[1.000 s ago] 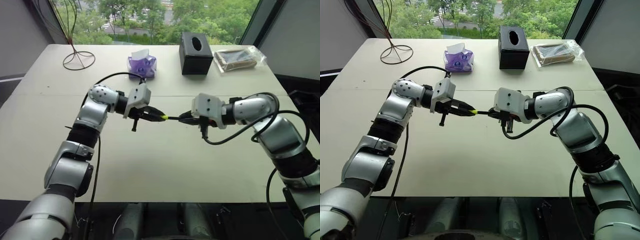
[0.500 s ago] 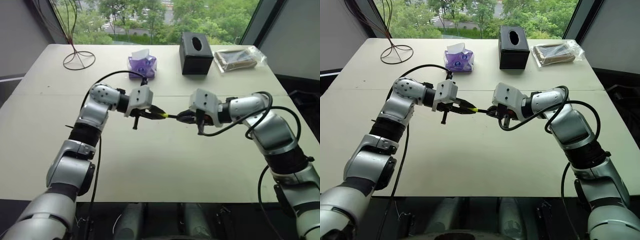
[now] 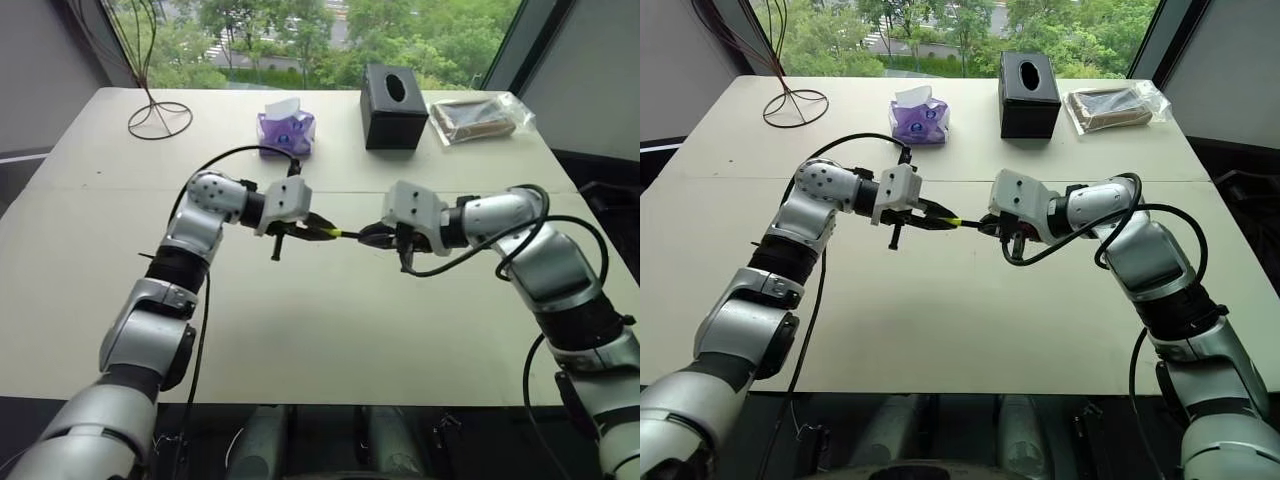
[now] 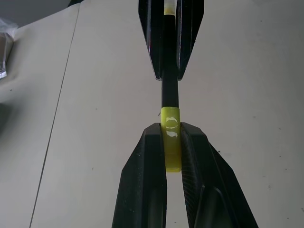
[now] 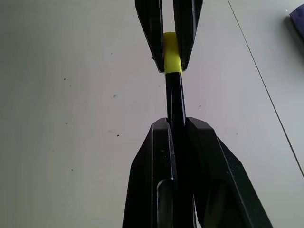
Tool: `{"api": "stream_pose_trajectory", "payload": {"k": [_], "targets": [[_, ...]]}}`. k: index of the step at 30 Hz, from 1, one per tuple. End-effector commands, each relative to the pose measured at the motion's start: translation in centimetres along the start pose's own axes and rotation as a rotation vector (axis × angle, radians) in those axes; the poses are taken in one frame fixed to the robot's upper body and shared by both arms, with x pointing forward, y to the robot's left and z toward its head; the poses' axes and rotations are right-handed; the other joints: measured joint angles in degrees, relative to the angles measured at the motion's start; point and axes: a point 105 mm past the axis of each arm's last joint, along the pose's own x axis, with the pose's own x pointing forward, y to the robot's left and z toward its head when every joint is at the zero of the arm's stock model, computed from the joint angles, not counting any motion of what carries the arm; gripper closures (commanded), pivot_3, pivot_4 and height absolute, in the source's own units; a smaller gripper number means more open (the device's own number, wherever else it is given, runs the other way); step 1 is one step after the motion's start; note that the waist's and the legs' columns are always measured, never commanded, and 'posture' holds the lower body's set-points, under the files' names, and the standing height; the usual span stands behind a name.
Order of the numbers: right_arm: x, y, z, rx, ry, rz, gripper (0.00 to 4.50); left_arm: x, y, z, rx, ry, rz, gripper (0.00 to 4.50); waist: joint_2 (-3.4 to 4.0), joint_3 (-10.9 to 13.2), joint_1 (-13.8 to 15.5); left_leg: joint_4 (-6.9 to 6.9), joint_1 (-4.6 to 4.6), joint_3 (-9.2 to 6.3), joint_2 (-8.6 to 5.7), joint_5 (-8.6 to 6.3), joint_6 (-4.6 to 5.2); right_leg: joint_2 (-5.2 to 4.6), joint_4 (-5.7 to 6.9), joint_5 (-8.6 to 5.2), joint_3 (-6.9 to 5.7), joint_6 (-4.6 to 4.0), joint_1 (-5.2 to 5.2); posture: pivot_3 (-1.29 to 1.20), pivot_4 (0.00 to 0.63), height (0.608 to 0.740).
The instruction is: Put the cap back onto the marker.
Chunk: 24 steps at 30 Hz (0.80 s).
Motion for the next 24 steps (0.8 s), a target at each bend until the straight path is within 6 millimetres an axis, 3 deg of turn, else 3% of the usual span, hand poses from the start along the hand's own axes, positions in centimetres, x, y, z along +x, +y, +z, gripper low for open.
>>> {"api": "stream_pose_trajectory", "payload": {"k": [1, 5, 8, 14, 18, 21, 24], "targets": [[-0.9, -0.3, 0.4, -0.045, 0.001, -0.027, 4.5, -1.0, 0.9, -0.1, 0.006, 0.034, 0.048, 4.46, 0.0, 0.0, 0.0, 0.0, 0.0, 0.0, 0.0, 0.0, 0.0, 0.0, 0.0, 0.0, 0.0, 0.0, 0.0, 0.0, 0.15, 0.74], [-0.9, -0.4, 0.3, -0.049, 0.002, -0.031, 4.5, -1.0, 0.7, -0.3, -0.002, 0.033, 0.049, 4.46, 0.0, 0.0, -0.1, 0.0, 0.0, 0.0, 0.0, 0.0, 0.0, 0.02, 0.01, 0.0, 0.0, 0.0, -0.01, 0.0, 0.15, 0.74], [-0.9, -0.4, 0.2, -0.05, 0.006, -0.03, 4.5, -1.0, 0.8, -0.4, 0.006, 0.042, 0.058, 3.18, 0.0, 0.0, -0.1, 0.01, 0.0, 0.0, 0.0, 0.0, 0.0, 0.02, 0.01, 0.0, 0.0, 0.0, 0.0, 0.0, 0.15, 0.74], [-1.1, -0.4, -0.7, -0.036, 0.04, -0.031, 4.5, -1.4, 1.5, -0.4, 0.027, 0.057, 0.094, 0.13, 0.0, 0.0, 0.0, 0.01, 0.0, 0.0, 0.01, 0.0, 0.0, 0.02, 0.01, 0.0, 0.0, 0.0, 0.0, 0.0, 0.15, 0.74], [-1.9, -1.3, -2.3, 0.033, 0.078, -0.116, 4.5, -2.5, 2.5, -0.1, -0.044, 0.025, 0.17, 0.13, 0.0, 0.0, 0.0, 0.01, 0.0, 0.0, 0.0, 0.0, 0.0, 0.02, 0.01, 0.0, 0.0, 0.0, 0.0, 0.0, 0.15, 0.74], [-3.3, -3.1, -3.8, 0.217, 0.055, -0.291, 4.5, -4.0, 3.6, -0.4, -0.192, -0.026, 0.305, 0.13, -0.01, 0.0, 0.0, 0.03, 0.0, -0.02, 0.02, 0.0, 0.0, 0.02, 0.02, 0.0, 0.0, 0.0, 0.03, 0.0, 0.15, 0.74], [-4.6, -4.0, -5.8, 0.466, 0.017, -0.474, 4.5, -5.2, 3.7, -2.0, -0.367, -0.018, 0.464, 0.13, 0.0, 0.0, -0.1, 0.02, 0.01, -0.08, 0.05, 0.0, 0.0, 0.01, 0.06, 0.0, 0.01, 0.01, 0.02, 0.0, 0.15, 0.74]]}}
